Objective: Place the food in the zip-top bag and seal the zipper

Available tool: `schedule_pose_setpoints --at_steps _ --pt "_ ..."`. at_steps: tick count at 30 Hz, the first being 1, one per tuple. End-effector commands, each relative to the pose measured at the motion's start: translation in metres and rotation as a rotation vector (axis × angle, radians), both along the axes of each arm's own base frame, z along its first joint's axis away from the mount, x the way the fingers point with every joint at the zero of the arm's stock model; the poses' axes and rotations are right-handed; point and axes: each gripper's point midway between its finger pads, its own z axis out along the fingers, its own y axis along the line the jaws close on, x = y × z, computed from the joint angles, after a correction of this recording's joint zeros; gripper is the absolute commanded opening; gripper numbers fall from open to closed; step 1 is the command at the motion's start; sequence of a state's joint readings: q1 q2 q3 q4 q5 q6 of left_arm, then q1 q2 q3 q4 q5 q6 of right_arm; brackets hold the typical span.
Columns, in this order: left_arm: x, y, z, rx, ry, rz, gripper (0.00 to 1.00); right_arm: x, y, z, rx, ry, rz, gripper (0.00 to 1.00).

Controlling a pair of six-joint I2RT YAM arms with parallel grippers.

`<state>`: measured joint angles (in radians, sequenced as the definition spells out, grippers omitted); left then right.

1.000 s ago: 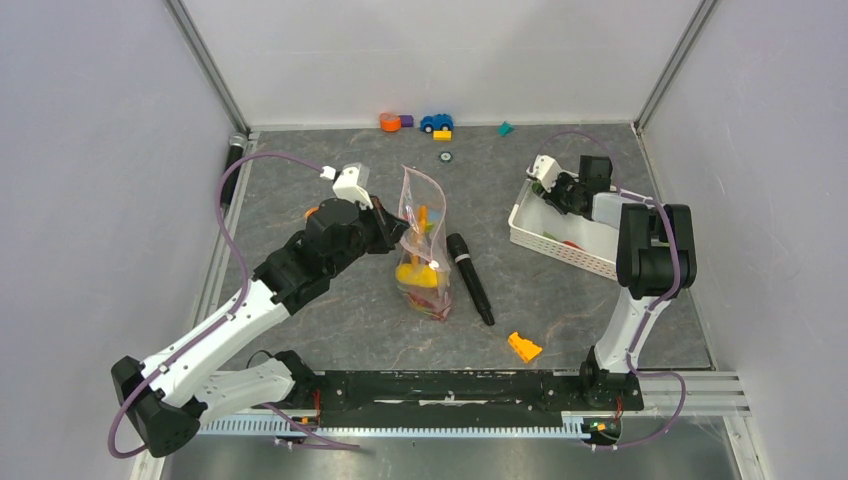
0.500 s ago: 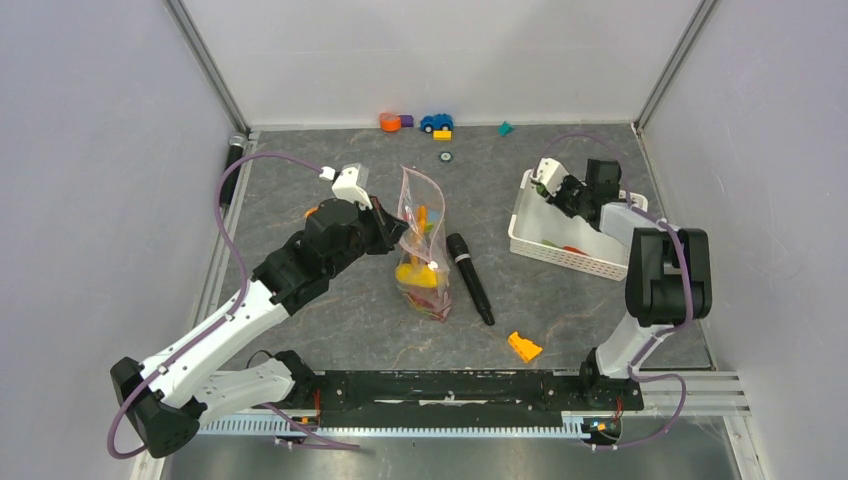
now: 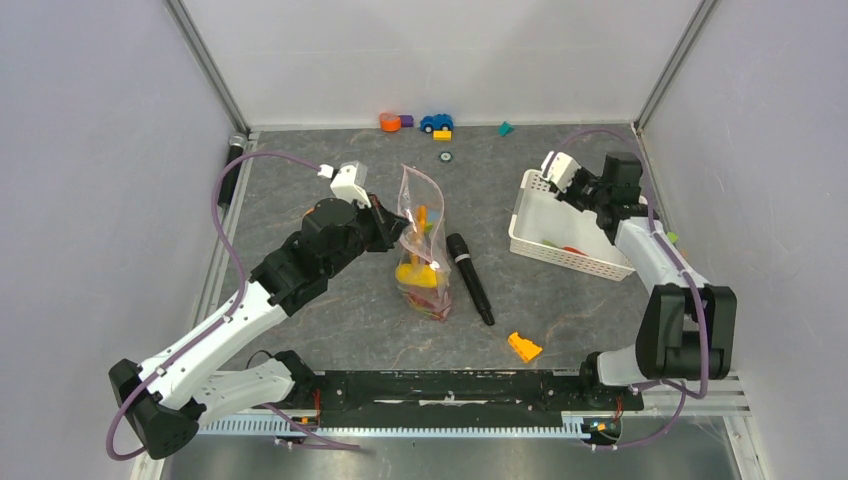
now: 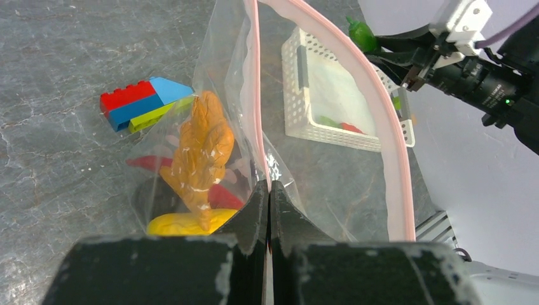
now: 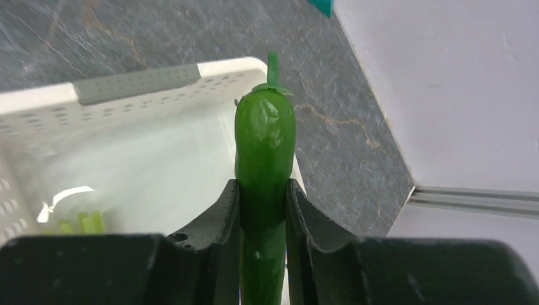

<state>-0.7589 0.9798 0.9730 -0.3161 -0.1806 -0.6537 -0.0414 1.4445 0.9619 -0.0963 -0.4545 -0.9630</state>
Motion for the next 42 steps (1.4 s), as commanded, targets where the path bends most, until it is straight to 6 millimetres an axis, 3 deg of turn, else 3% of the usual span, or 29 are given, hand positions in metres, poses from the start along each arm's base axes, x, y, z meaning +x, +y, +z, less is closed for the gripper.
schedule_pose_setpoints --at_steps 1,5,8,12,22,24,29,36,42 --pt "0.006 -0.003 0.036 -0.039 -0.106 -0.007 0.02 -0.013 0.031 0.071 0.215 -0.161 0.065 0.0" --pt "0.009 -0.004 0.039 -0.049 -0.119 -0.003 0.02 -0.048 0.087 0.162 0.62 -0.294 0.229 0.02" --pt "0.009 -0.006 0.044 -0.054 -0.125 -0.009 0.02 -0.075 0.126 0.204 0.79 -0.297 0.289 0.01" --pt "0.008 -0.006 0.048 -0.052 -0.125 -0.014 0.02 -0.114 0.181 0.23 0.83 -0.295 0.429 0.05" --pt "0.001 0.0 0.046 -0.05 -0.112 -0.016 0.02 -0.172 0.245 0.3 1.259 -0.27 0.614 0.0" --pt "-0.001 -0.002 0.048 -0.06 -0.109 -0.028 0.02 -0.182 0.263 0.31 1.317 -0.252 0.665 0.0" --pt "-0.01 -0.004 0.052 -0.089 -0.106 -0.062 0.02 -0.193 0.3 0.31 1.394 -0.236 0.709 0.0" --pt "-0.015 0.0 0.052 -0.1 -0.105 -0.064 0.02 -0.186 0.333 0.323 1.439 -0.269 0.722 0.0" --pt "-0.02 0.004 0.056 -0.118 -0.115 -0.061 0.02 -0.169 0.343 0.296 1.474 -0.264 0.653 0.0"
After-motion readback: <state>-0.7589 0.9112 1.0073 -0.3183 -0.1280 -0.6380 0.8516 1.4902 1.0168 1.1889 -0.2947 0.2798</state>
